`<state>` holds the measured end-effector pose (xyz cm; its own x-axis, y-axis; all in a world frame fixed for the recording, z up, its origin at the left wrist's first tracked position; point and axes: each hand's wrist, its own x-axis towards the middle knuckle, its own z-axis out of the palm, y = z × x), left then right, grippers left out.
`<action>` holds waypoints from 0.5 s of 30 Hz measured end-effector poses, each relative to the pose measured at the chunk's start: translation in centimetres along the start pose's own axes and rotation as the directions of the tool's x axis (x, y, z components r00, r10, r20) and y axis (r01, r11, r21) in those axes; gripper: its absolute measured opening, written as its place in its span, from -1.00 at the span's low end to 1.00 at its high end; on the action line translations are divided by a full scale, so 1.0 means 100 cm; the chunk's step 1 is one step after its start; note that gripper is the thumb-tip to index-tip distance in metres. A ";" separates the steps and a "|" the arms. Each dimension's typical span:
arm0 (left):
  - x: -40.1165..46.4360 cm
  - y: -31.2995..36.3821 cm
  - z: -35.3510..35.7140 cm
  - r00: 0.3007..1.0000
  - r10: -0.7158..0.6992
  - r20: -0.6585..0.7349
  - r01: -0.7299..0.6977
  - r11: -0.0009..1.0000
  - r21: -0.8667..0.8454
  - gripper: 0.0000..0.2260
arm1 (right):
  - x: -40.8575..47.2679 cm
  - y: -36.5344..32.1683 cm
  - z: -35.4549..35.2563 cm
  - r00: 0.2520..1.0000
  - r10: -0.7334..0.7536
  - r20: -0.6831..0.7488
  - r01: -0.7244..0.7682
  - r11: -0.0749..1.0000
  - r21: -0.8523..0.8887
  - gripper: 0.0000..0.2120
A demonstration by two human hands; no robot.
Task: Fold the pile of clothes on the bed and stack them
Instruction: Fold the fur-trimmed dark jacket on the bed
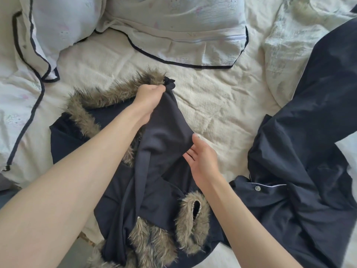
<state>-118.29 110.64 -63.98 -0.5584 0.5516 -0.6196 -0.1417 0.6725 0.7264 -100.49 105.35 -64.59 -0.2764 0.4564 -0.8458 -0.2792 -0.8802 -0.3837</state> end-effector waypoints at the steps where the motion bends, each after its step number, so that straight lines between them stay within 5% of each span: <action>1: 0.002 0.003 0.003 0.999 -0.041 0.005 0.041 0.995 -0.090 -0.81 | 0.001 -0.002 0.000 1.000 0.029 0.009 -0.029 0.999 0.045 -0.87; 3: 0.007 0.009 0.010 1.000 -0.028 0.013 0.030 0.984 -0.175 -0.92 | 0.004 -0.008 0.001 0.995 0.098 0.013 -0.099 0.983 0.154 -0.89; 6: 0.012 0.013 0.021 0.994 0.104 0.044 -0.102 0.994 -0.038 -0.86 | 0.006 -0.021 0.002 0.987 0.155 0.037 -0.159 0.935 0.318 -0.85; 11: 0.011 -0.001 0.026 0.987 0.133 0.089 -0.155 0.932 0.328 -0.65 | 0.006 -0.012 0.002 0.981 0.177 0.085 -0.188 0.971 0.146 -0.68; 15: -0.003 -0.009 0.017 0.971 0.217 0.097 -0.237 0.848 0.473 -0.64 | 0.009 -0.007 -0.002 0.990 0.136 0.035 -0.140 0.972 0.188 -0.43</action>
<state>-116.57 110.69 -64.92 -0.4938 0.7296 -0.4731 0.3989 0.6736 0.6222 -100.35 106.33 -65.20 -0.3434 0.3371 -0.8766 -0.4058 -0.8950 -0.1852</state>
